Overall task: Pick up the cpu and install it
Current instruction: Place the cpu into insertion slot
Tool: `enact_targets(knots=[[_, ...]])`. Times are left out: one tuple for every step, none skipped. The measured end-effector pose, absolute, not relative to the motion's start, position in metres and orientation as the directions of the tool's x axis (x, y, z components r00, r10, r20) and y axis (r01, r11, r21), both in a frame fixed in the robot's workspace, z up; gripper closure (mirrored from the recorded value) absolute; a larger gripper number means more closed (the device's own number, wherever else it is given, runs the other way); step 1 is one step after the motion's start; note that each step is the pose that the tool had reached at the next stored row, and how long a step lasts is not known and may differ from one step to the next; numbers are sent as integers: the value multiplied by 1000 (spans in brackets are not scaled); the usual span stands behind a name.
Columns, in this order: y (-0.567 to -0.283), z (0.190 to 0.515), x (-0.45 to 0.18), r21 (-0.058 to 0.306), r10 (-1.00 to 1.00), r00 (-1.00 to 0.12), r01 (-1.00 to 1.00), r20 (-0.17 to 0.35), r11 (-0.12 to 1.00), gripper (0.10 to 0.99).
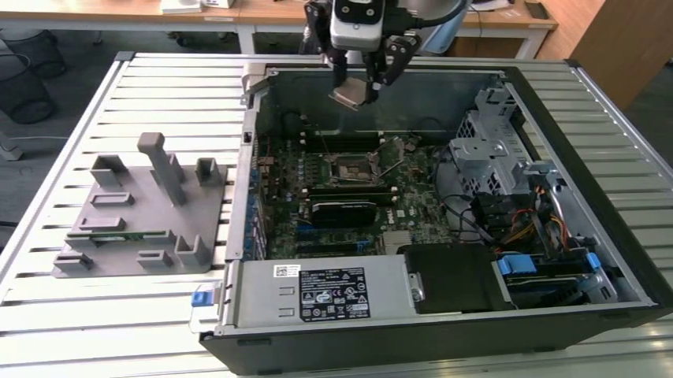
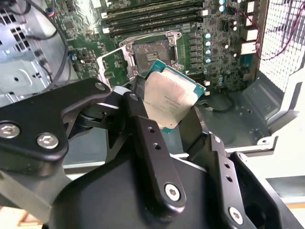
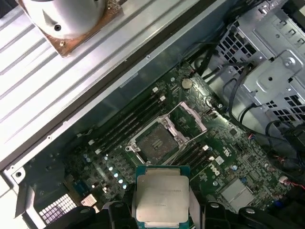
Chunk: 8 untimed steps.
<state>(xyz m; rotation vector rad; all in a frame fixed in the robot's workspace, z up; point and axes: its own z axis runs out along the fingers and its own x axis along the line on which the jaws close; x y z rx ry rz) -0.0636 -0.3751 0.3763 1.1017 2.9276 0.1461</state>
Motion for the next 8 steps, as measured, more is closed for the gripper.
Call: enact_targets(knots=[[-375, 376, -64, 91, 670, -742, 669, 23, 737, 557], [-375, 376, -64, 91, 682, -731, 681, 23, 726, 557], [-375, 376, -64, 91, 694, -720, 693, 23, 715, 557], [-375, 376, -64, 91, 706, -708, 704, 23, 704, 557], [-375, 375, -64, 91, 717, -697, 715, 23, 693, 557], [-375, 375, -64, 91, 728, -685, 727, 22, 681, 557], [-375, 375, -64, 92, 740, -672, 739, 22, 668, 557], [-375, 375, -64, 92, 751, -660, 749, 22, 656, 557]])
